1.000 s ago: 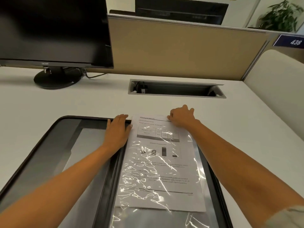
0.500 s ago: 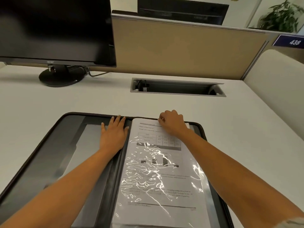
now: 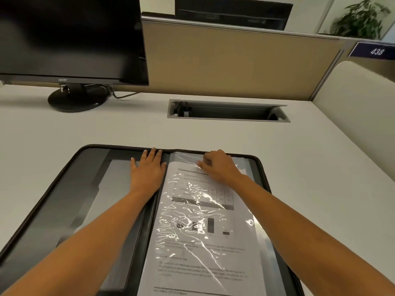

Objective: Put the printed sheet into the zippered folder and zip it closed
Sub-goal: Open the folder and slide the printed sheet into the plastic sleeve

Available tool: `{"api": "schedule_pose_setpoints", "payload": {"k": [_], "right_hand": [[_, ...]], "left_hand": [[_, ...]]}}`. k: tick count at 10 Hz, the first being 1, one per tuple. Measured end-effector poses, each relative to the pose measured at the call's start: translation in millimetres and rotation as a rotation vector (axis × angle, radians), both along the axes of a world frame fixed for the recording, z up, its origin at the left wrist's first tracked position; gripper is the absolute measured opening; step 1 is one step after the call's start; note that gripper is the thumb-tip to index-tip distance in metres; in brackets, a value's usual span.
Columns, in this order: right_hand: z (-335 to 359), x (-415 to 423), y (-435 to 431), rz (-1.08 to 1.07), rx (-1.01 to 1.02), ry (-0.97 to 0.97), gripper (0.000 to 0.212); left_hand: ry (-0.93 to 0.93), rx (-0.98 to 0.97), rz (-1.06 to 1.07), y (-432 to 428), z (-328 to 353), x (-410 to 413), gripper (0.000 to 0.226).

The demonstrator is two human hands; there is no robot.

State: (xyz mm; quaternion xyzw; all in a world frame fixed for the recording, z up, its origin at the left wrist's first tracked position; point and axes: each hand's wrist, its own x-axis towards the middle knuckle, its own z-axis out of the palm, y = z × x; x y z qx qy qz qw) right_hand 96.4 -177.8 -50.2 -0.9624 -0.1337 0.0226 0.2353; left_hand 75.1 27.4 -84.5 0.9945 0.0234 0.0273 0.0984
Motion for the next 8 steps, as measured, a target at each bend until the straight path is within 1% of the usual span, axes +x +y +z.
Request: {"api": "schedule_pose_setpoints", "payload": {"k": [3,5,6,7,8], "right_hand": [[-2.1,-0.9,1.2,-0.003,0.021,-0.001,0.025],[2.3,5.6,-0.3,-0.005,0.042,0.057,0.028],[4.6,8.6,-0.9,0.000,-0.025,0.043,0.027],[0.4,11.4,-4.2,-0.020,-0.149,-0.072,0.039],[-6.2,9.9,-6.7,-0.053,-0.162,-0.192,0.051]], "left_hand": [[0.000,0.011,0.002,0.1,-1.4,1.5,0.051],[-0.008,0.020,-0.003,-0.2,-2.2,2.2,0.051],[-0.011,0.029,-0.003,0.5,-2.5,3.4,0.051],[-0.013,0.031,0.003,1.1,-2.4,7.8,0.050],[-0.010,0.026,0.008,1.8,-0.8,15.3,0.051]]}}
